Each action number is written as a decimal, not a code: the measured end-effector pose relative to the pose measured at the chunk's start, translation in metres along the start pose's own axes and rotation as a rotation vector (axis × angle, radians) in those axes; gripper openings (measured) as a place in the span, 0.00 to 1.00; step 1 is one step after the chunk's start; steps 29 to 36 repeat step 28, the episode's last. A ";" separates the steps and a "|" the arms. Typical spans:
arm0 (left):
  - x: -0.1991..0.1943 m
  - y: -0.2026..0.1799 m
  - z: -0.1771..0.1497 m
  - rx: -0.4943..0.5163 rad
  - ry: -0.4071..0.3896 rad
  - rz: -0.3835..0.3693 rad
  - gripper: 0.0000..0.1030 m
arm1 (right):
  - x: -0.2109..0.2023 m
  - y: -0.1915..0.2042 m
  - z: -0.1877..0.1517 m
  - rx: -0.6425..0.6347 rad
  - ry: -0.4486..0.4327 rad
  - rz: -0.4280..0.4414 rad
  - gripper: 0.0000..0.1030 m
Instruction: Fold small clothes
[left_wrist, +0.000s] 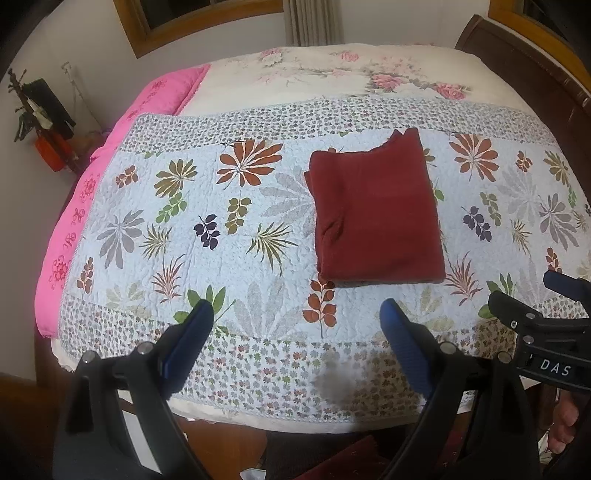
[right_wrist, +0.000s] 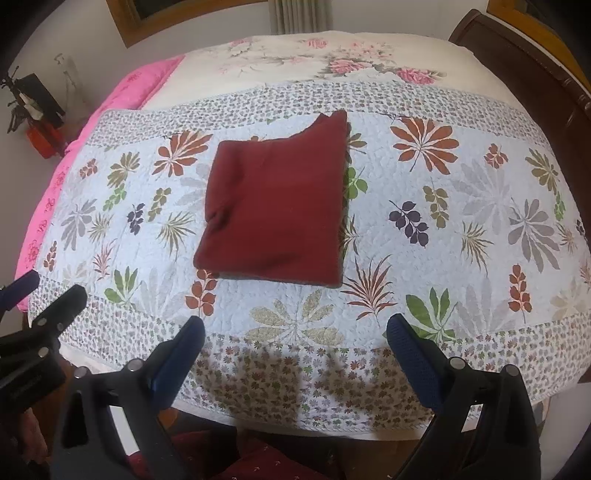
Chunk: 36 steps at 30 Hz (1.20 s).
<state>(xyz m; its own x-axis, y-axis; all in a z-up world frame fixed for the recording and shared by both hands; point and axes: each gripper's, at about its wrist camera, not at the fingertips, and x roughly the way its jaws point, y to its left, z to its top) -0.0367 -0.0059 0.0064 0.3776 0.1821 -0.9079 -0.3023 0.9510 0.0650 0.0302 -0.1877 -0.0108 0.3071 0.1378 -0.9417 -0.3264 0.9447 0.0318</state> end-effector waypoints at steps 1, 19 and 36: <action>0.001 0.000 -0.001 -0.001 0.005 0.000 0.88 | 0.000 0.000 0.000 0.000 -0.001 -0.003 0.96; 0.011 0.006 -0.001 -0.022 0.029 0.012 0.88 | 0.006 0.002 0.004 -0.014 0.011 -0.004 0.96; 0.013 0.005 -0.001 -0.023 0.027 0.014 0.88 | 0.013 0.004 0.004 -0.025 0.042 -0.011 0.96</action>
